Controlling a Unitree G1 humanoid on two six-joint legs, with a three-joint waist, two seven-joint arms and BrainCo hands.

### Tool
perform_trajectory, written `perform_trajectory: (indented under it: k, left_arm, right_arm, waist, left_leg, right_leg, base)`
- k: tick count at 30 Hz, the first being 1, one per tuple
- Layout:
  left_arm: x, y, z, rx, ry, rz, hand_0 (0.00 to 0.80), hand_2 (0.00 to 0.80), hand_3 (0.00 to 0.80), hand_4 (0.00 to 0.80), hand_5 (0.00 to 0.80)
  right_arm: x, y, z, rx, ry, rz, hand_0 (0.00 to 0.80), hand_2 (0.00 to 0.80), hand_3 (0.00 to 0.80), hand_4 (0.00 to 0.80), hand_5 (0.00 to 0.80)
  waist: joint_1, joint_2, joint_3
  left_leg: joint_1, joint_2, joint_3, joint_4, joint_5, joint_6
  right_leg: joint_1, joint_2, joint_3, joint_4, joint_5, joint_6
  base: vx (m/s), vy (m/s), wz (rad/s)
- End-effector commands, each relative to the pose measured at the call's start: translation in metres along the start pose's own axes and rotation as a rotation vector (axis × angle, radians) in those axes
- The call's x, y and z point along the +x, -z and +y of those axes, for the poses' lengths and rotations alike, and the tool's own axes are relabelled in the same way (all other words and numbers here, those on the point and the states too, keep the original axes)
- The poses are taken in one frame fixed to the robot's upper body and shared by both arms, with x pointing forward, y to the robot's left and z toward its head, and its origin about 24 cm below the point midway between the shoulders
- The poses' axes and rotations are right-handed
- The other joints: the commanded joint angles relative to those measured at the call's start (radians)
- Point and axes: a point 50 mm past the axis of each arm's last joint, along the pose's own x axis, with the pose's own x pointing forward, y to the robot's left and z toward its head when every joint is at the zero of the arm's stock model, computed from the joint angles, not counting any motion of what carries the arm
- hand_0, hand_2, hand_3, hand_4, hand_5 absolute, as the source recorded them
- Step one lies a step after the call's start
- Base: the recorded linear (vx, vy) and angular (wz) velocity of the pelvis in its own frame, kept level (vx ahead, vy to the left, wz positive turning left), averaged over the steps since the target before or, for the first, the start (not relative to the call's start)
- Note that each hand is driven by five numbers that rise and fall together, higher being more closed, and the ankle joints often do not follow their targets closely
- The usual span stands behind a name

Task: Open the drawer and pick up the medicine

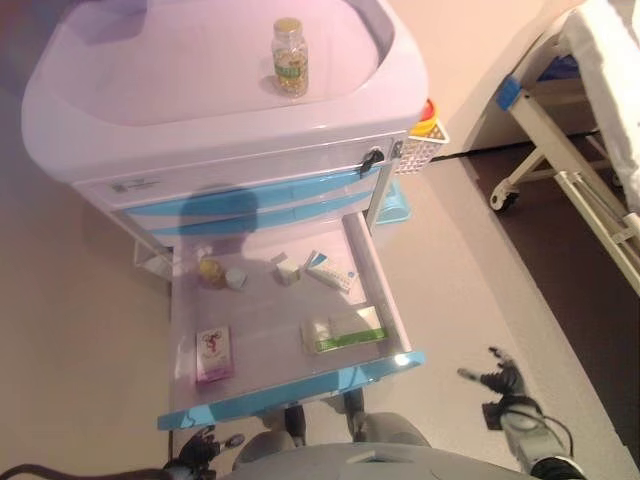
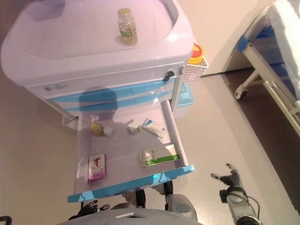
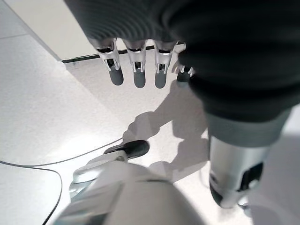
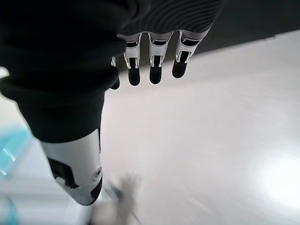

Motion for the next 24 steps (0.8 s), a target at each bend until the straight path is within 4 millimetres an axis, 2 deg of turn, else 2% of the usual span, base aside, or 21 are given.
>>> perform_trajectory:
  k: [1, 4, 9, 15, 20, 24]
  left_arm:
    - [0.004, -0.016, 0.005, -0.015, -0.004, -0.046, 0.0, 0.0, 0.0, 0.0, 0.0]
    - [0.008, -0.034, 0.002, -0.002, 0.01, -0.097, 0.0, 0.0, 0.0, 0.0, 0.0]
    - [0.011, -0.064, -0.005, 0.036, 0.023, -0.211, 0.0, 0.0, 0.0, 0.0, 0.0]
    - [0.011, -0.085, -0.011, 0.051, 0.025, -0.275, 0.0, 0.0, 0.0, 0.0, 0.0]
    - [0.011, -0.096, -0.011, 0.069, 0.027, -0.313, 0.0, 0.0, 0.0, 0.0, 0.0]
    - [0.011, -0.107, -0.014, 0.205, 0.037, -0.35, 0.0, 0.0, 0.0, 0.0, 0.0]
  right_arm:
    - [0.009, -0.03, -0.001, -0.028, 0.023, -0.142, 0.0, 0.0, 0.0, 0.0, 0.0]
    - [0.012, -0.034, 0.001, -0.017, 0.028, -0.139, 0.0, 0.0, 0.0, 0.0, 0.0]
    - [0.021, -0.059, -0.002, 0.006, 0.044, -0.185, 0.0, 0.0, 0.0, 0.0, 0.0]
    - [0.023, -0.074, 0.005, 0.004, 0.035, -0.232, 0.0, 0.0, 0.0, 0.0, 0.0]
    - [0.024, -0.082, 0.005, 0.011, 0.032, -0.264, 0.0, 0.0, 0.0, 0.0, 0.0]
    - [0.024, -0.089, 0.004, 0.003, 0.023, -0.287, 0.0, 0.0, 0.0, 0.0, 0.0]
  waist:
    - [0.018, -0.014, 0.063]
    - [0.027, -0.011, 0.119]
    - [0.045, 0.012, 0.22]
    - [0.057, 0.04, 0.269]
    - [0.056, 0.052, 0.29]
    - [0.049, 0.05, 0.299]
  left_leg:
    - [-0.118, -0.058, -0.032, 0.127, -0.079, 0.041]
    - [-0.182, -0.067, -0.036, 0.212, -0.091, 0.046]
    - [-0.337, -0.075, -0.046, 0.387, -0.117, 0.062]
    - [-0.473, -0.081, -0.059, 0.492, -0.127, 0.073]
    - [-0.551, -0.082, -0.062, 0.542, -0.125, 0.072]
    - [-0.605, -0.076, -0.05, 0.577, -0.128, 0.071]
  right_leg:
    - [-0.064, -0.036, -0.03, 0.159, -0.059, 0.07]
    - [-0.103, -0.039, -0.042, 0.216, -0.074, 0.055]
    - [-0.252, -0.05, -0.079, 0.417, -0.133, 0.021]
    - [-0.4, -0.04, -0.103, 0.579, -0.194, -0.008]
    - [-0.482, -0.025, -0.113, 0.648, -0.214, -0.023]
    - [-0.54, -0.011, -0.11, 0.688, -0.218, -0.03]
  base:
    - [-0.239, -0.06, 0.04]
    - [-0.17, -0.05, 0.11]
    - [-0.162, -0.006, 0.16]
    - [-0.076, 0.014, 0.15]
    - [-0.027, 0.01, 0.08]
    - [-0.004, 0.005, 0.02]
